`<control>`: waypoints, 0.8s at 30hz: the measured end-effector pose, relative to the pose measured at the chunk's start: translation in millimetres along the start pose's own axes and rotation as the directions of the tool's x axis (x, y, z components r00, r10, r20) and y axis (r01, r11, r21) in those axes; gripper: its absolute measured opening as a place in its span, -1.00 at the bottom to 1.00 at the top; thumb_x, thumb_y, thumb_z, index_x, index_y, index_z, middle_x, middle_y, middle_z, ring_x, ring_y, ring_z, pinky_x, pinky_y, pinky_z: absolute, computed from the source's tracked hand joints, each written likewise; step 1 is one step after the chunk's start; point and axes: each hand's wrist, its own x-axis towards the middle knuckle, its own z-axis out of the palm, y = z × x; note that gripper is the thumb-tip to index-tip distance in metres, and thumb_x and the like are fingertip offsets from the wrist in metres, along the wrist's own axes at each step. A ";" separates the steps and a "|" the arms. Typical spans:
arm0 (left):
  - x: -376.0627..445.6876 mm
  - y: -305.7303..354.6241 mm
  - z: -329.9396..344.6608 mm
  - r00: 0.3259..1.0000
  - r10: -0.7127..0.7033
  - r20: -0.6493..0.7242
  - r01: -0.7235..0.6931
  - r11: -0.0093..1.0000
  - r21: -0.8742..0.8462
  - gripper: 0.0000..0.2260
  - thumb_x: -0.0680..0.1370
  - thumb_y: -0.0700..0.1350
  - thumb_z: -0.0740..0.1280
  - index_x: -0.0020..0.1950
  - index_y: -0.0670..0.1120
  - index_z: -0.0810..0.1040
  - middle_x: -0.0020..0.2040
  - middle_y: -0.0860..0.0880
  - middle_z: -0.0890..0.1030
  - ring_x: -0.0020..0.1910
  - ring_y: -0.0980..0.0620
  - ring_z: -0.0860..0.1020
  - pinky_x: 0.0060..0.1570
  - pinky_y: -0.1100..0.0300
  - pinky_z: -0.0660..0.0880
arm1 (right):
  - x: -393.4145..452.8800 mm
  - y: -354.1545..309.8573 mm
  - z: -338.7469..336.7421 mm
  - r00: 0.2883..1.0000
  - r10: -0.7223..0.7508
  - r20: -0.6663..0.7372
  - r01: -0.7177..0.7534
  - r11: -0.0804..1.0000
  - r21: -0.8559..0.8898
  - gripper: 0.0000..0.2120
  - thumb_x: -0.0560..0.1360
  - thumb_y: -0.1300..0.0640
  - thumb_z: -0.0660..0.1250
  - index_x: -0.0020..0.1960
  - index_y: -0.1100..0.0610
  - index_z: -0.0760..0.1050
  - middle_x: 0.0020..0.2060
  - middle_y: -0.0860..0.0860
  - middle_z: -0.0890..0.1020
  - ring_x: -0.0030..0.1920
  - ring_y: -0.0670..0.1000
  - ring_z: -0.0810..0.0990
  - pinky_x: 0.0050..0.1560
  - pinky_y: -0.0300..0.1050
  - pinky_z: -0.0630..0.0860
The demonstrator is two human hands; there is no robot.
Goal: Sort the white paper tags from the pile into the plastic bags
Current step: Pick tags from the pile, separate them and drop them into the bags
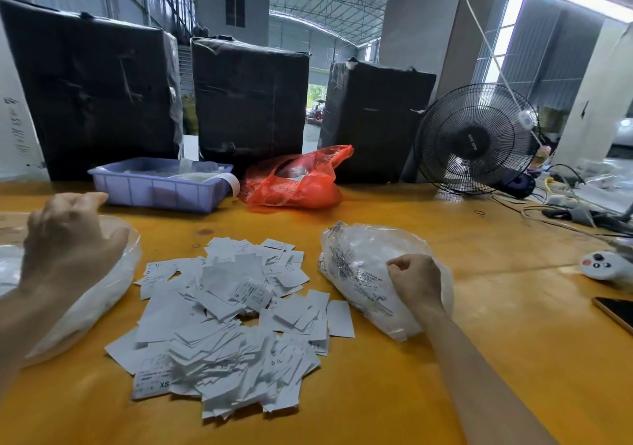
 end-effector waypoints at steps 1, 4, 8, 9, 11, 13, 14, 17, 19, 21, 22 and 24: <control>-7.2 11.1 -4.9 1.000 0.023 0.011 -0.023 0.999 -0.024 -0.50 0.43 0.07 0.39 0.34 0.01 0.40 0.21 -0.15 0.47 0.16 -0.20 0.45 0.10 -0.14 0.48 | -0.2 0.6 -0.3 1.000 -0.009 -0.006 0.009 1.000 0.002 -0.88 0.47 0.32 0.32 -0.14 0.28 0.65 -0.16 0.17 0.68 -0.17 0.06 0.58 -0.15 -0.17 0.48; -26.1 36.6 -16.0 0.992 0.094 -0.080 -0.100 0.992 -0.074 -0.55 0.39 -0.13 0.49 0.25 -0.17 0.50 0.12 -0.28 0.52 0.08 -0.31 0.47 0.02 -0.18 0.46 | -1.6 2.6 0.9 0.998 -0.045 0.042 0.048 0.997 -0.063 -0.83 0.45 0.29 0.35 0.02 0.19 0.62 -0.06 0.09 0.68 -0.04 0.06 0.59 -0.02 -0.12 0.51; -49.4 61.9 -22.1 0.971 0.223 -0.088 -0.232 0.967 -0.109 -0.59 0.35 -0.28 0.51 0.17 -0.32 0.55 0.05 -0.37 0.56 0.04 -0.39 0.49 0.03 -0.22 0.42 | -2.7 3.3 3.3 0.994 -0.104 -0.012 0.102 0.988 -0.112 -0.79 0.46 0.29 0.36 0.08 0.19 0.61 -0.03 0.14 0.67 0.06 0.16 0.58 0.09 0.04 0.52; -53.2 66.7 -22.8 0.965 0.253 -0.073 -0.260 0.957 -0.128 -0.60 0.36 -0.29 0.50 0.17 -0.33 0.55 0.06 -0.36 0.56 0.05 -0.38 0.49 0.06 -0.21 0.41 | -2.4 1.9 3.1 0.989 -0.131 -0.062 0.126 0.989 -0.076 -0.80 0.46 0.30 0.37 0.08 0.22 0.61 -0.02 0.16 0.67 0.06 0.17 0.58 0.09 0.03 0.52; -59.9 75.8 -24.8 0.959 0.281 -0.040 -0.283 0.943 -0.174 -0.62 0.38 -0.29 0.48 0.17 -0.33 0.55 0.08 -0.34 0.57 0.09 -0.35 0.49 0.12 -0.17 0.38 | -2.8 -2.8 1.9 0.968 -0.180 -0.174 0.186 0.982 0.020 -0.81 0.45 0.35 0.38 0.06 0.28 0.61 -0.03 0.18 0.67 0.03 0.17 0.61 0.05 -0.10 0.51; -66.8 84.9 -27.3 0.950 0.312 -0.017 -0.308 0.927 -0.213 -0.65 0.40 -0.29 0.47 0.16 -0.32 0.56 0.10 -0.31 0.58 0.11 -0.32 0.50 0.14 -0.12 0.36 | -3.4 -8.4 0.3 0.946 -0.185 -0.268 0.223 0.967 0.120 -0.84 0.44 0.37 0.39 0.01 0.30 0.61 -0.08 0.18 0.67 -0.05 0.15 0.63 -0.05 -0.19 0.48; -70.6 89.6 -28.1 0.941 0.337 -0.011 -0.330 0.914 -0.236 -0.66 0.40 -0.29 0.47 0.15 -0.32 0.57 0.09 -0.29 0.59 0.11 -0.30 0.51 0.13 -0.10 0.37 | -3.7 -11.4 -0.1 0.943 -0.169 -0.286 0.226 0.958 0.178 -0.86 0.43 0.37 0.39 -0.01 0.29 0.61 -0.11 0.17 0.67 -0.11 0.12 0.64 -0.10 -0.23 0.49; -80.5 102.5 -29.1 0.915 0.403 -0.003 -0.382 0.864 -0.327 -0.68 0.41 -0.26 0.47 0.15 -0.26 0.59 0.09 -0.21 0.62 0.06 -0.19 0.56 0.06 0.02 0.42 | -6.2 -23.1 -1.0 0.979 -0.044 -0.197 0.133 0.873 0.469 -0.88 0.45 0.37 0.37 -0.03 0.24 0.59 -0.19 0.13 0.65 -0.30 -0.08 0.61 -0.27 -0.40 0.51; -86.7 110.4 -30.2 0.912 0.409 0.018 -0.357 0.817 -0.452 -0.70 0.44 -0.20 0.46 0.16 -0.19 0.59 0.06 -0.10 0.64 -0.01 -0.04 0.59 -0.06 0.24 0.48 | -13.5 -37.4 -1.2 0.999 0.026 -0.034 0.006 0.714 0.700 -0.89 0.45 0.38 0.37 -0.04 0.26 0.57 -0.26 0.09 0.63 -0.36 -0.11 0.59 -0.28 -0.35 0.54; -93.4 119.9 -32.5 0.908 0.385 0.168 -0.186 0.728 -0.660 -0.72 0.44 -0.05 0.44 0.11 -0.10 0.59 -0.01 0.03 0.65 -0.07 0.12 0.61 -0.14 0.41 0.48 | -27.2 -55.6 1.7 0.990 -0.005 0.141 -0.114 0.557 0.823 -0.89 0.43 0.38 0.37 -0.07 0.24 0.57 -0.31 0.05 0.63 -0.34 -0.09 0.60 -0.23 -0.29 0.56; -97.1 125.0 -33.0 0.878 0.379 0.291 -0.037 0.661 -0.749 -0.68 0.41 0.06 0.41 0.08 -0.06 0.59 -0.05 0.05 0.66 -0.08 0.13 0.62 -0.14 0.38 0.51 | -35.9 -65.0 4.8 0.977 -0.048 0.210 -0.156 0.512 0.845 -0.89 0.42 0.37 0.37 -0.10 0.21 0.58 -0.33 0.03 0.64 -0.34 -0.08 0.61 -0.21 -0.28 0.58; -103.1 133.0 -32.4 0.769 0.387 0.509 0.283 0.509 -0.813 -0.51 0.28 0.23 0.36 0.06 -0.07 0.59 -0.08 0.00 0.70 -0.07 0.05 0.66 -0.11 0.28 0.58 | -55.9 -82.8 13.1 0.939 -0.145 0.311 -0.206 0.486 0.850 -0.89 0.41 0.36 0.38 -0.14 0.19 0.58 -0.37 0.01 0.65 -0.34 -0.07 0.61 -0.18 -0.24 0.59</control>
